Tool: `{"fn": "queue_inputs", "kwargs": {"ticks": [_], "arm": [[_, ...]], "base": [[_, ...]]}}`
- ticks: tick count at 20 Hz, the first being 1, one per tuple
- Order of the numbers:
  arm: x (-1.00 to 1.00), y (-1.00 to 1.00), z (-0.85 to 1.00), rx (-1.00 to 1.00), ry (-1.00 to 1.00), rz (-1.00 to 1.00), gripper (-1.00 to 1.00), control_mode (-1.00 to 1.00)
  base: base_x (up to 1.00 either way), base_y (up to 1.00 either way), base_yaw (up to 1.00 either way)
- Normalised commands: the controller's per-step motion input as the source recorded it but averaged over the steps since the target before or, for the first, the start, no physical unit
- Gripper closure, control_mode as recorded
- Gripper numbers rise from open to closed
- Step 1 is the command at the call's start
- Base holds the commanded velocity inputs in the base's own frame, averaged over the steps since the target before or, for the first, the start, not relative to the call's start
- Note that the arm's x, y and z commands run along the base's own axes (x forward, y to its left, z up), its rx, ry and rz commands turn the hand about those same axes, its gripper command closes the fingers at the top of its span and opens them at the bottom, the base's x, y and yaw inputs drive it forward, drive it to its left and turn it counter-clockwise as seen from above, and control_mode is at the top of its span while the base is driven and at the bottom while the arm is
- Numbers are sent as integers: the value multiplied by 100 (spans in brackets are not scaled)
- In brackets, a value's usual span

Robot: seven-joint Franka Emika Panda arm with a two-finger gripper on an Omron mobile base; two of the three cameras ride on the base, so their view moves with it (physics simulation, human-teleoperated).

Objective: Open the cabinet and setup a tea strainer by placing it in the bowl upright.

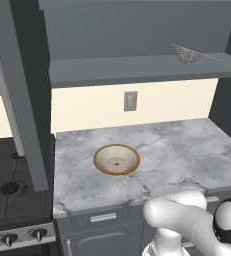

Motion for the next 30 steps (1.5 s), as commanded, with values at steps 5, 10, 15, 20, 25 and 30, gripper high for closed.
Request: {"fn": "queue_inputs", "kwargs": {"ticks": [5,10,15,20,25,30], "arm": [[-44,4,0,0,-1,0,-100,-100],[-87,20,7,-15,-9,-6,-100,-100],[-57,70,25,-46,-4,0,-100,-100],[-44,76,10,-65,-3,0,-100,-100],[-31,81,26,-64,-1,-2,-100,-100],[-8,77,1,-60,9,-1,-100,-100]], "base": [[0,0,0],[0,0,0],[0,0,0],[0,0,0],[0,0,0],[0,0,0]]}}
